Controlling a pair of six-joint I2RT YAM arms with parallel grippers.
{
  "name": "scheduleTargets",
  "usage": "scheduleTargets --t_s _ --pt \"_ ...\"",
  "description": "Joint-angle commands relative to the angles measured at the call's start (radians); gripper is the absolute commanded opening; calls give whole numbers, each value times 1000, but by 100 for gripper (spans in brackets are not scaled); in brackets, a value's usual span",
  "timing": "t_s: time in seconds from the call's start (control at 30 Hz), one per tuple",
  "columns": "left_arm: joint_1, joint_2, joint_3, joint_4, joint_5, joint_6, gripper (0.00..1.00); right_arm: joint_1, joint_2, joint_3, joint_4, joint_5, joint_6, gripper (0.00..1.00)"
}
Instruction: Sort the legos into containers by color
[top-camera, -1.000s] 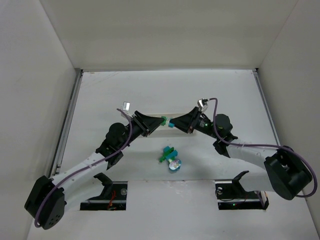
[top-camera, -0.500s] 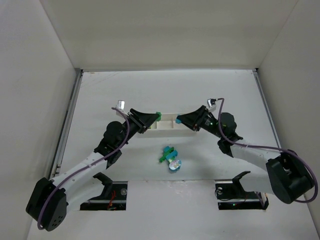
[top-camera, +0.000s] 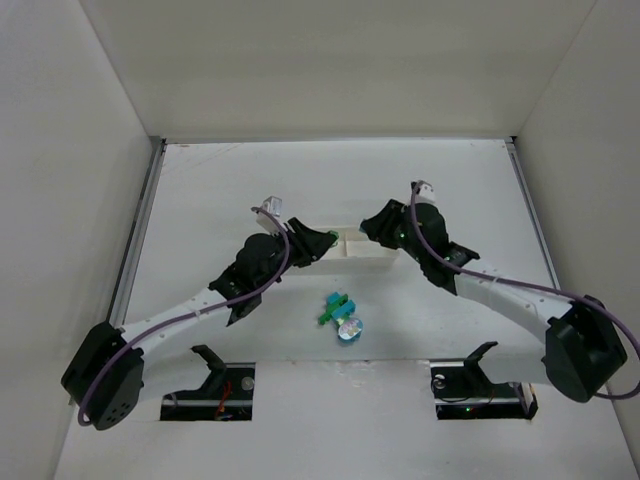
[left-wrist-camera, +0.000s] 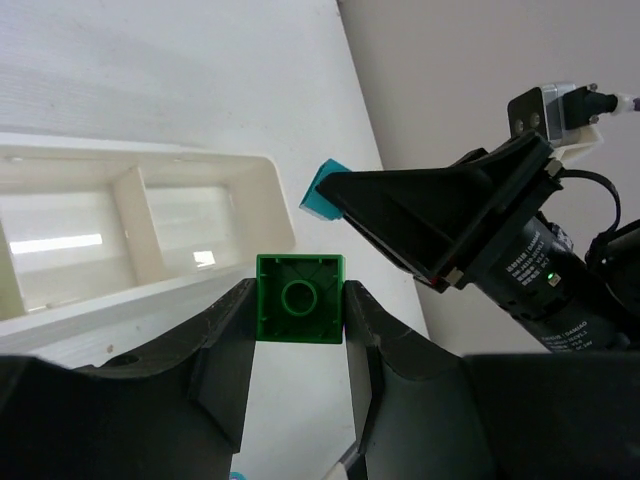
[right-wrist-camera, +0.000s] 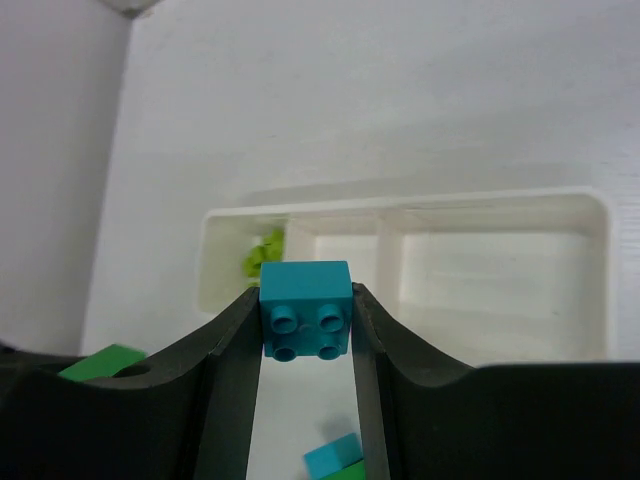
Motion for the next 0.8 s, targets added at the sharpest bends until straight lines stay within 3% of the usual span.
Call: scheduleTargets --t_s 0.0,0.27,0.53,0.77 --pt "-3 18 51 18 -29 67 14 2 53 39 -74 95 -84 24" --pt "23 40 54 7 -21 78 14 7 141 56 -58 121 -93 26" --pt "20 153 103 -4 -18 104 14 -4 150 56 -47 144 -99 53" --pt "3 286 196 -37 -33 171 14 -16 38 10 -38 144 -102 59"
